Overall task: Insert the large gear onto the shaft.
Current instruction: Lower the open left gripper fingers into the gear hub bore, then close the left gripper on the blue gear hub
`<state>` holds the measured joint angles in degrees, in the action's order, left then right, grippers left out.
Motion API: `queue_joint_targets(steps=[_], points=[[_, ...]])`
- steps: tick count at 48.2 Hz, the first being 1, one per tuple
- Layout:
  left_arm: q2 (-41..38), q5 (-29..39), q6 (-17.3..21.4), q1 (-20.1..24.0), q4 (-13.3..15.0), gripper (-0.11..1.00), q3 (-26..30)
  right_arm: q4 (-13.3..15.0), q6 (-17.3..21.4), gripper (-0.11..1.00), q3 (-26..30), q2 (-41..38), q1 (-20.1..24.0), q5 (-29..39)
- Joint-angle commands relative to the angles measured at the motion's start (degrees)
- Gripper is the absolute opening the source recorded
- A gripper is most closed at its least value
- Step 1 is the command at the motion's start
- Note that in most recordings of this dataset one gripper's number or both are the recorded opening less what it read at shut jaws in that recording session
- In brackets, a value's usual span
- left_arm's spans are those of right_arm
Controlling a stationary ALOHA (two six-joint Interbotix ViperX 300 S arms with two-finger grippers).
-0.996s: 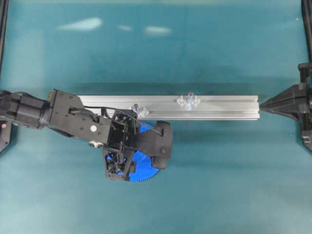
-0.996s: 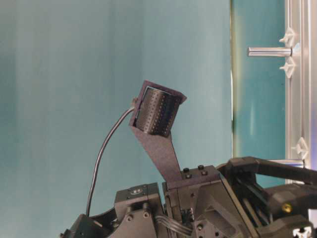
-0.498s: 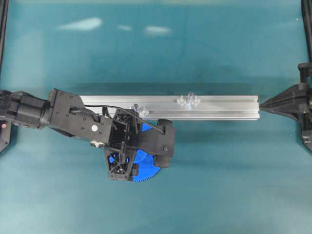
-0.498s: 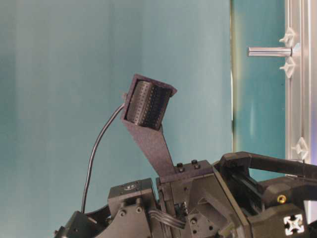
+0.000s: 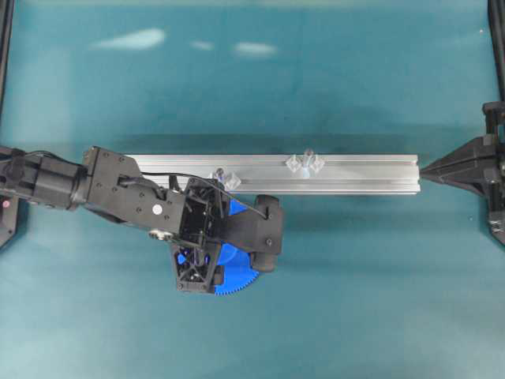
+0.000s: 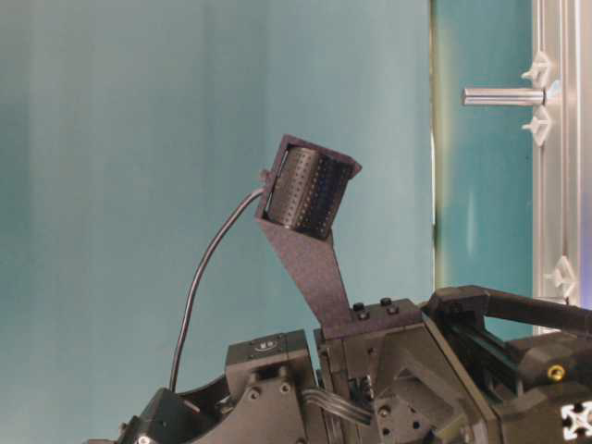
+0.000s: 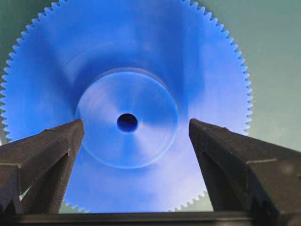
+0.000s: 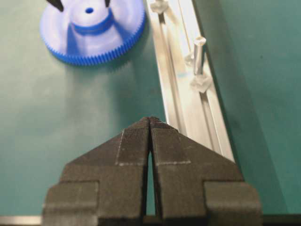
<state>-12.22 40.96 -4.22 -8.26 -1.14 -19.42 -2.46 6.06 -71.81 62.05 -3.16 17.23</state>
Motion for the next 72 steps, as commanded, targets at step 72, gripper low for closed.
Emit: queue_joint_targets(steps=[72], points=[[-1.14, -0.26, -0.79, 0.7, -0.09, 0.95, 1.23, -0.09, 1.23, 0.03, 0.26, 0.18, -0.18, -0.09]])
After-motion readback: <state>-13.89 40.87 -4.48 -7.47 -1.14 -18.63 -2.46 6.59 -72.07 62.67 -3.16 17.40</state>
